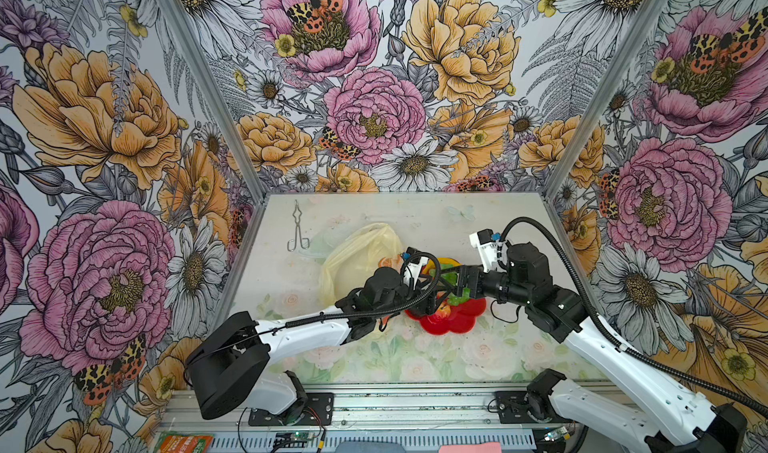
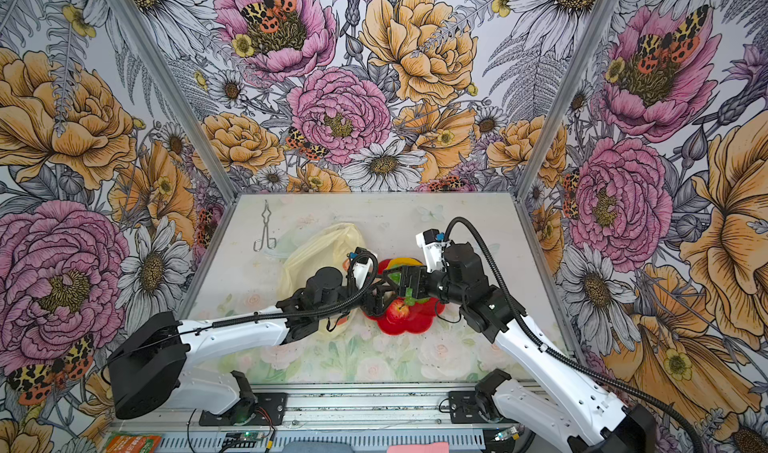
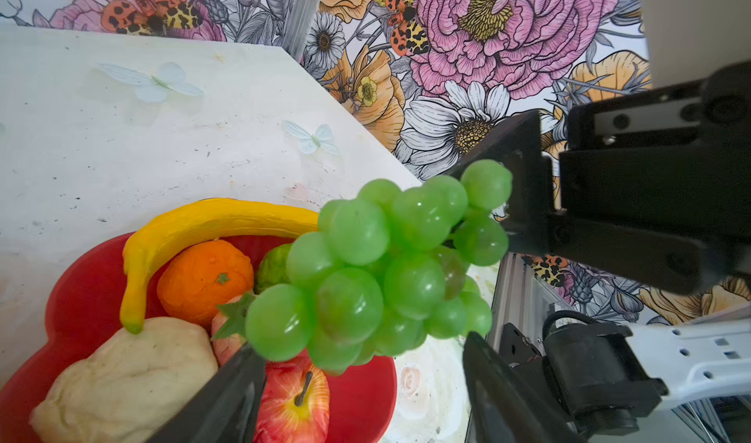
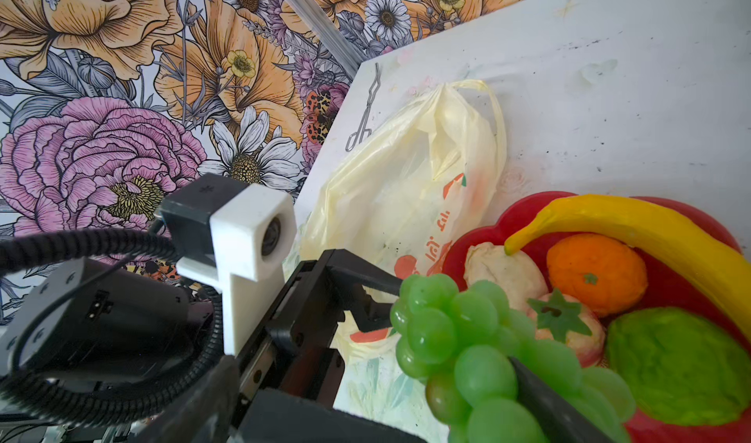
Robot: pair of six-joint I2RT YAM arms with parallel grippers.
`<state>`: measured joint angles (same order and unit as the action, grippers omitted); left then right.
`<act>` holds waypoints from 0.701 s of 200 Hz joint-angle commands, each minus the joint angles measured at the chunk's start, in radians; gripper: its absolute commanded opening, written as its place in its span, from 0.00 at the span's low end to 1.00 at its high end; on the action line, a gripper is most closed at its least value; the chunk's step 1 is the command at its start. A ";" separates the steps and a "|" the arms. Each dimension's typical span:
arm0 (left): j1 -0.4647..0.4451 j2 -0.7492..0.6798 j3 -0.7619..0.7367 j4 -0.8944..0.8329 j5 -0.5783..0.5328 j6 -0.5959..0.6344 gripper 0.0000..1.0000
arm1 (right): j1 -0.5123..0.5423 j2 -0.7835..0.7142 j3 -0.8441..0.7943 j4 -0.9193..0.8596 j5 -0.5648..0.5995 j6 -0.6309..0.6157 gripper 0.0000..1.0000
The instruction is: Take the fake fruits out of the plastic bag
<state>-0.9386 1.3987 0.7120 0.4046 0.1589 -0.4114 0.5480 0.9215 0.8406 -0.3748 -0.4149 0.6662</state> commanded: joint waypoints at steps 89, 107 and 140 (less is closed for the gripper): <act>-0.002 0.110 0.070 0.302 0.081 -0.134 0.90 | 0.007 -0.051 -0.049 0.144 -0.074 0.017 1.00; 0.000 0.095 0.068 0.296 0.065 -0.138 0.82 | 0.004 -0.058 -0.064 0.142 -0.042 0.019 1.00; 0.001 0.088 0.102 0.202 0.088 -0.124 0.47 | 0.004 -0.056 -0.084 0.142 0.003 0.024 1.00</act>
<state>-0.9367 1.5074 0.7593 0.6384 0.2127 -0.5426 0.5491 0.8780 0.7658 -0.2749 -0.4511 0.6884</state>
